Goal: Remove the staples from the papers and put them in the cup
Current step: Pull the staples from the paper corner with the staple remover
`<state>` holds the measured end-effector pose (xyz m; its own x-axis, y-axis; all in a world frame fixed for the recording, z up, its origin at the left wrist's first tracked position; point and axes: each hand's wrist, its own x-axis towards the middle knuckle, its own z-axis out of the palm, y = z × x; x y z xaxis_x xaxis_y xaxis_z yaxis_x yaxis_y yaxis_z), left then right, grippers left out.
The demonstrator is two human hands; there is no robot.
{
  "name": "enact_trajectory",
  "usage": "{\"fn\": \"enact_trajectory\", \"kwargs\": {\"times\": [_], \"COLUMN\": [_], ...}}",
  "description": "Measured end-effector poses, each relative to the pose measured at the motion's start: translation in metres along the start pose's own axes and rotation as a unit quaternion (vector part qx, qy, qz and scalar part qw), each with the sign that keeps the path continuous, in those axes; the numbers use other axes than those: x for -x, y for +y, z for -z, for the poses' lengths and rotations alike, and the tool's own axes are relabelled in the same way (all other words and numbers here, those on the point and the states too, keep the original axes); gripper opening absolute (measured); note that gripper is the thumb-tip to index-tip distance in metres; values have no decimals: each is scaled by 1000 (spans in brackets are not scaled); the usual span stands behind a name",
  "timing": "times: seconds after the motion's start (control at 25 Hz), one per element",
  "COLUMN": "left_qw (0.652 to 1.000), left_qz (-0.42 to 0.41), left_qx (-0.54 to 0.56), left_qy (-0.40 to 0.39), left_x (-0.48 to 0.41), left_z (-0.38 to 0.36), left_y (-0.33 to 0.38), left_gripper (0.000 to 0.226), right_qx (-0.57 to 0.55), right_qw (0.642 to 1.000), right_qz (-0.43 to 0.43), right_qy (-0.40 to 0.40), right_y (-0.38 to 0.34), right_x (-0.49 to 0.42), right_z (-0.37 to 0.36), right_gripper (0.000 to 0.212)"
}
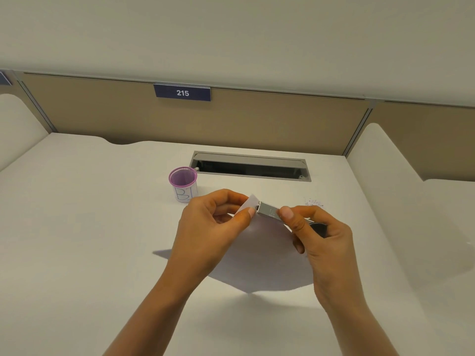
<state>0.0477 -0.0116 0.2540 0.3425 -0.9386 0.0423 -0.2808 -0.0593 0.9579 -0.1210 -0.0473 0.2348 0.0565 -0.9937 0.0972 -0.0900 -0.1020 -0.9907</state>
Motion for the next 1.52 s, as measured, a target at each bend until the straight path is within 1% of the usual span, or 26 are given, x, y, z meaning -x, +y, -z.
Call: {"fn": "enact_trajectory", "kwargs": {"times": [0.08,0.16,0.24,0.32,0.44,0.52,0.6,0.72,0.88,1.04,1.16,1.24,1.36,1.52], "left_qw": [1000,999,999,999,999,999,999,999,998,992,984,982,984,993], "left_qz": [-12,-21,-23,-27,-31,-32,-34,-38,-48,-96,-137,-148,-140,-95], "left_qx": [-8,-18,-22,-27,-36,-42,-40,-38,-48,-86,-112,-114,-108,-70], "left_qy": [12,21,21,18,15,10,5,-1,-5,-1,-2,-10,-28,-28], "left_x": [1,1,1,2,2,3,3,4,6,10,12,12,14,15], "left_z": [0,0,0,1,4,5,6,9,12,12,14,16,16,17], "left_y": [0,1,1,2,2,4,4,4,4,8,13,14,15,15], "left_gripper": [15,15,15,15,14,14,12,12,18,31,33,28,21,19], "right_qx": [25,58,88,110,142,161,162,164,187,180,176,177,178,177], "right_qw": [999,997,991,985,972,962,960,961,957,954,951,950,946,947], "right_qz": [21,55,91,125,186,219,224,211,191,214,229,233,243,243], "right_qy": [-9,-23,-33,-41,-37,-34,-40,-73,-112,-109,-110,-111,-117,-113], "right_y": [0,1,1,3,8,10,9,6,1,2,3,2,-1,-4], "right_x": [-2,-2,-1,1,4,5,5,5,5,2,1,1,1,2], "right_z": [3,5,5,3,1,1,0,0,5,8,8,8,7,11], "right_gripper": [30,26,27,28,24,25,25,24,34,25,24,23,24,23]}}
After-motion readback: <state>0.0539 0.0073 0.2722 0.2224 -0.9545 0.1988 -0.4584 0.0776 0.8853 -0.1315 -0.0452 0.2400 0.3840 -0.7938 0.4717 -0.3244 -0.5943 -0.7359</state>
